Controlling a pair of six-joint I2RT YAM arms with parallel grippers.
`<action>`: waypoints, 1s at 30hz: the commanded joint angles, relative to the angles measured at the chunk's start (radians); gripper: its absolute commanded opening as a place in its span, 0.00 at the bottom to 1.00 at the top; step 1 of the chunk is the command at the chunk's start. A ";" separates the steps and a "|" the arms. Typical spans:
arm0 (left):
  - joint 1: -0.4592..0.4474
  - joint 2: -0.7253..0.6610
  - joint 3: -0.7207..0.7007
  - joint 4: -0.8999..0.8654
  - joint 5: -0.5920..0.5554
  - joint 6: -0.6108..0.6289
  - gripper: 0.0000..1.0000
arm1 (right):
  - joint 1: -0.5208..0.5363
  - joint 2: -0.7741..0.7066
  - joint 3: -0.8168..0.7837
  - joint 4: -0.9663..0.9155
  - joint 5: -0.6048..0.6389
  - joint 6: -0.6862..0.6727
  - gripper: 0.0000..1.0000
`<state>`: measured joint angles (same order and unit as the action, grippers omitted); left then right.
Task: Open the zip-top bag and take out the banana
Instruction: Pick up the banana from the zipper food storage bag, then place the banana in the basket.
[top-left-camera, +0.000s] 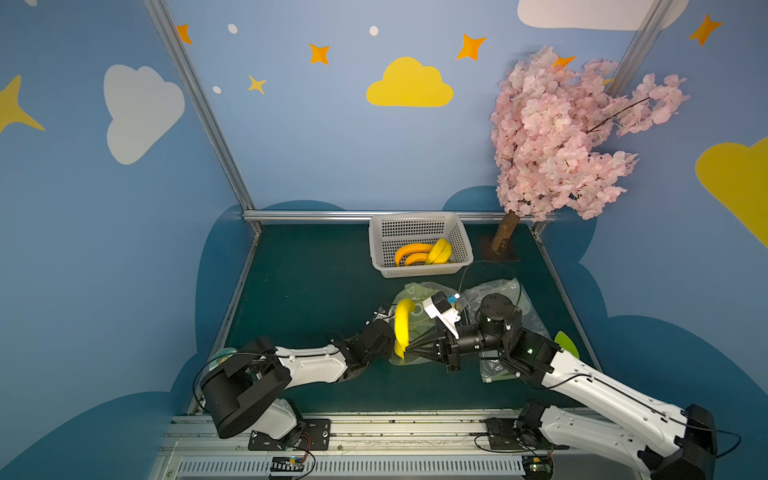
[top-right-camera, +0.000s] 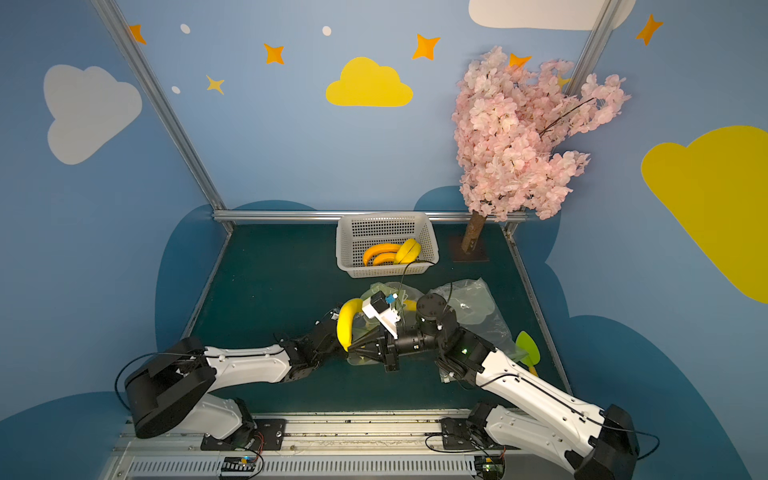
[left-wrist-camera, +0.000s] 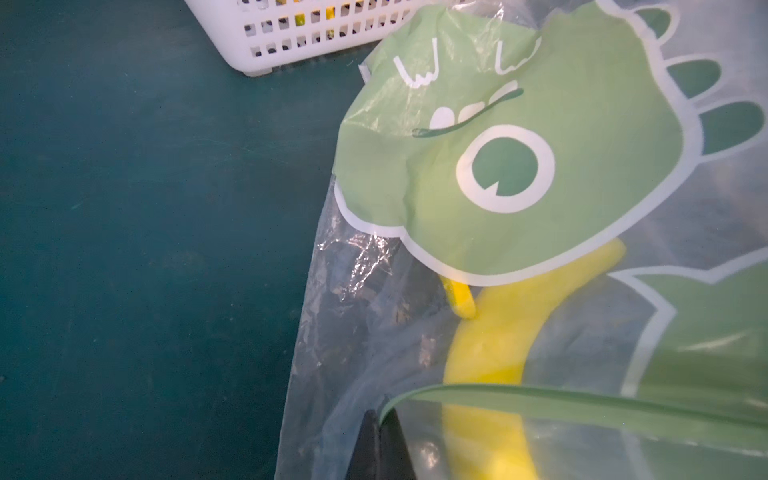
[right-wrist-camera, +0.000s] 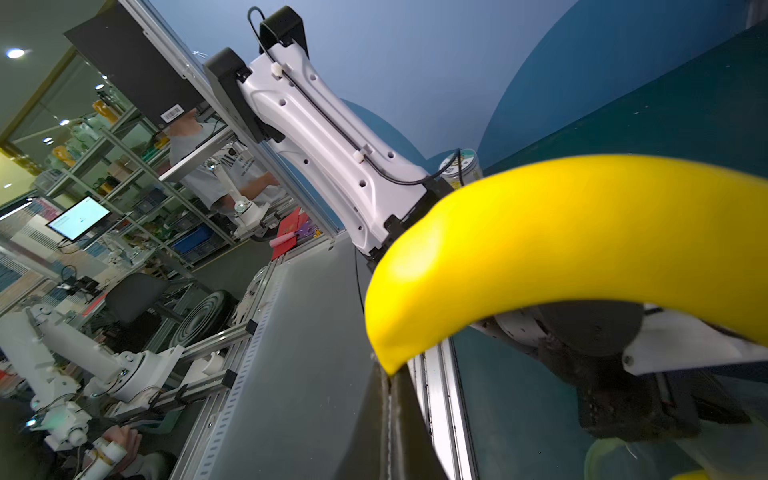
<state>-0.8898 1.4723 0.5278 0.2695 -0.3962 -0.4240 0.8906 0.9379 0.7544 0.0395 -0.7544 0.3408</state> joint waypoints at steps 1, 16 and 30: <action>0.008 -0.030 0.003 -0.032 -0.027 -0.007 0.03 | -0.046 -0.043 0.046 -0.169 0.105 -0.073 0.00; 0.020 -0.274 -0.068 -0.314 -0.308 -0.158 0.03 | -0.373 0.625 0.541 -0.398 0.273 -0.375 0.00; -0.009 -0.560 -0.091 -0.746 -0.513 -0.474 0.03 | -0.391 1.110 0.942 -0.494 0.403 -0.293 0.00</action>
<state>-0.8886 0.9028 0.4114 -0.3359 -0.8234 -0.7998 0.5007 2.0586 1.6669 -0.4313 -0.4328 0.0338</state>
